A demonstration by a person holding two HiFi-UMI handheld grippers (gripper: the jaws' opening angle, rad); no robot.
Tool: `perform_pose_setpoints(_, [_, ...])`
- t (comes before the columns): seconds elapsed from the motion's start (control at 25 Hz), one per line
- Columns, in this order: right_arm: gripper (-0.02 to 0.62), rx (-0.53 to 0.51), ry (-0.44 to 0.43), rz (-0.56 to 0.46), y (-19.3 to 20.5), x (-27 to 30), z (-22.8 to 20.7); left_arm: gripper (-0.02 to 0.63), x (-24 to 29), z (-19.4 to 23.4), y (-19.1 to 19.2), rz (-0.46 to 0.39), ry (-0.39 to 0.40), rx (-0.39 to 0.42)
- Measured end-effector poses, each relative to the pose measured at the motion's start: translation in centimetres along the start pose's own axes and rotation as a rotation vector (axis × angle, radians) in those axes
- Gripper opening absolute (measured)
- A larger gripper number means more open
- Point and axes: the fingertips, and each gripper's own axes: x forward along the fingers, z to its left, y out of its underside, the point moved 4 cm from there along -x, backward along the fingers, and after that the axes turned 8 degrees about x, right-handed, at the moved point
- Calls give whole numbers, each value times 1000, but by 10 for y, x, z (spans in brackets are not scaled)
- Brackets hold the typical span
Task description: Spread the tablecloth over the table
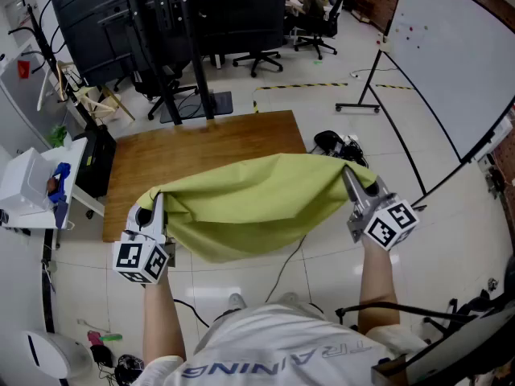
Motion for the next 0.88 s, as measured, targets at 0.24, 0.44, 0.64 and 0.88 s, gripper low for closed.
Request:
perform_pose_setpoints(0.24, [9, -13, -38, 8, -7, -15, -26, 11, 20, -22, -11, -9, -42, -2])
perform_pose_setpoints(0.44, [9, 1, -87, 15, -7, -13, -43, 11, 27, -39, -16, 5, -70, 8])
perform_pose_setpoints(0.64, [9, 1, -112, -12, -20, -2, -52, 11, 41, -35, -18, -6, -78, -1])
perform_pose_setpoints(0.88, [9, -19, -98, -56, -44, 33, -63, 11, 80, 0, -23, -48, -59, 4])
